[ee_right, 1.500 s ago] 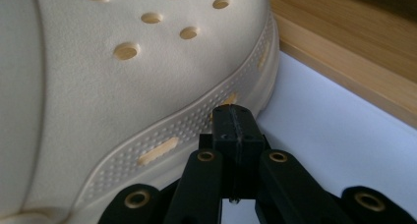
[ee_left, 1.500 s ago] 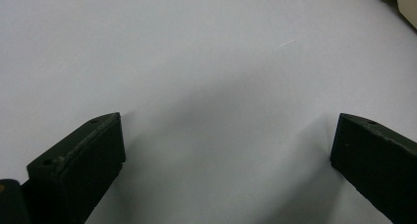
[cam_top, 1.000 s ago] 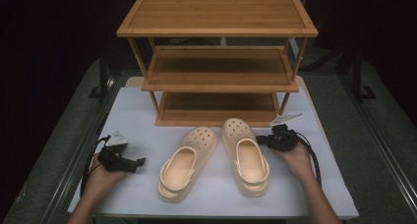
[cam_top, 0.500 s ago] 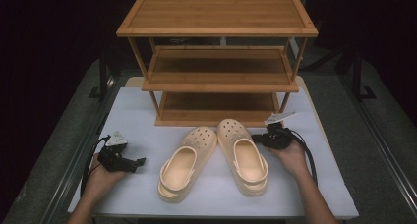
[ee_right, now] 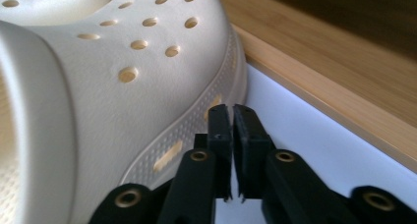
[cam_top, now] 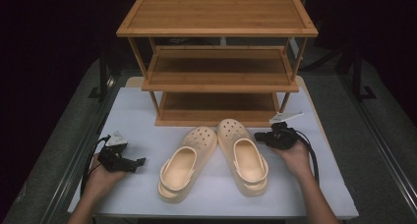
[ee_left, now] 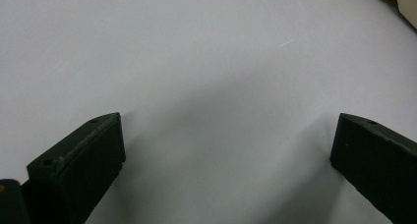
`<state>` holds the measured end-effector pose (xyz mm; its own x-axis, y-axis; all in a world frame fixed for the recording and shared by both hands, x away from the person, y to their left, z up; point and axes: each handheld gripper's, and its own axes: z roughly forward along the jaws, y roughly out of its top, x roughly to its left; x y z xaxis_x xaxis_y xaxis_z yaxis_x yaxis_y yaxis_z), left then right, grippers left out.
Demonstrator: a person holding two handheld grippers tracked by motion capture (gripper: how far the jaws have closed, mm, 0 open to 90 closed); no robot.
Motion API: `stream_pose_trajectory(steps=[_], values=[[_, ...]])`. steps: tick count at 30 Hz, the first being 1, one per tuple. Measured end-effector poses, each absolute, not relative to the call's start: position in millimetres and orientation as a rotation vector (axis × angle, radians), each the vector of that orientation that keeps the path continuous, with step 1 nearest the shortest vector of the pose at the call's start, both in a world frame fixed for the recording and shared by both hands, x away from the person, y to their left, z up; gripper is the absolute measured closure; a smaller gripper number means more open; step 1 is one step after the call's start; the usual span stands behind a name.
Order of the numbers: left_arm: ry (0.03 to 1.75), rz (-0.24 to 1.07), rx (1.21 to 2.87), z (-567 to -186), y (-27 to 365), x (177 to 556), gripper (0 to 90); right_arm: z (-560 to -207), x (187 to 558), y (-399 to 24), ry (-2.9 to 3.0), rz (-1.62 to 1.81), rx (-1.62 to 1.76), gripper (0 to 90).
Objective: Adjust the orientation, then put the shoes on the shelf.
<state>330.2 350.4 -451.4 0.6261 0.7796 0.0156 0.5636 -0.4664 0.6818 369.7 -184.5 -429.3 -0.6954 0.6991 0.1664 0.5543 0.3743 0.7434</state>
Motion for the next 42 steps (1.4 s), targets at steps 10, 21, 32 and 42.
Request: stream_pose_trajectory(steps=[10, 21, 32, 42], values=[[1.048, 0.431, 2.199, -451.4, 350.4, 330.3, 0.0, -412.6, 337.1, -210.0, 2.375, 1.213, 1.176, 66.4], [1.045, 0.432, 2.201, -451.4, 350.5, 330.4, 0.0, -402.9, 308.0, -224.5, 2.335, 1.218, 1.187, 51.8], [1.049, 0.431, 2.197, -451.2, 350.3, 330.2, 0.0, -393.6, 293.7, -220.6, 2.300, 1.266, 1.169, 34.8], [0.985, 0.407, 2.191, -434.7, 338.0, 323.8, 5.5, -393.0, 296.2, -206.3, 2.324, 1.273, 1.126, 32.0]])
